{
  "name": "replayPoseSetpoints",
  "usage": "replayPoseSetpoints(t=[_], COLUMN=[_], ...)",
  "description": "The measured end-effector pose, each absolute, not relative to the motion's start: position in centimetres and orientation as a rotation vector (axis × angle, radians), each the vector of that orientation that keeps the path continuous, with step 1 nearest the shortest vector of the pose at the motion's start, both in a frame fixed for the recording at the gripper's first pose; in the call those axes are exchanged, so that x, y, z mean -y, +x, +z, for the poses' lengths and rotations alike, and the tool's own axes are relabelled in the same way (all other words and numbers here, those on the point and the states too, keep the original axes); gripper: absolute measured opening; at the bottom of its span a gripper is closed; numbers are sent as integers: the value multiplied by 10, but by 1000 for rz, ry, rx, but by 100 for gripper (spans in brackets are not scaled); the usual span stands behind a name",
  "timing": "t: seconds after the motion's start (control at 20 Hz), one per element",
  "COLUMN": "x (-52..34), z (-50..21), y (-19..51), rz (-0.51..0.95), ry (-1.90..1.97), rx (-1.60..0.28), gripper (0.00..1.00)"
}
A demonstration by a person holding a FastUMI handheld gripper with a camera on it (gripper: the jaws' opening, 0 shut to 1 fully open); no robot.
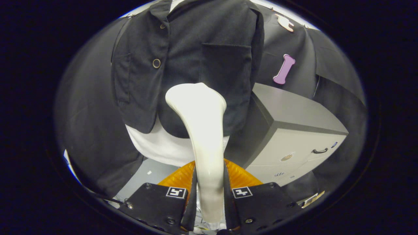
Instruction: Iron the clothes twice with a garment steamer, once on the left side and once on the right side.
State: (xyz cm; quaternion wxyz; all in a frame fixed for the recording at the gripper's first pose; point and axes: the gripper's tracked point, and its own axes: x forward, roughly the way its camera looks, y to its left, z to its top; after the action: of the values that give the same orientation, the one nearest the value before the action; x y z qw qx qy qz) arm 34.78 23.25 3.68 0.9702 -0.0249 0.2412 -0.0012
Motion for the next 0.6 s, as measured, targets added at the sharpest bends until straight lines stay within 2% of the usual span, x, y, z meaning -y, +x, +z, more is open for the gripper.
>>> replayPoseSetpoints(t=[0.3, 0.6], x=[-225, -214], z=[65, 147], y=[341, 321], rz=[-21, -44], ry=[-48, -15], rx=[-439, -329], gripper=[38, 38])
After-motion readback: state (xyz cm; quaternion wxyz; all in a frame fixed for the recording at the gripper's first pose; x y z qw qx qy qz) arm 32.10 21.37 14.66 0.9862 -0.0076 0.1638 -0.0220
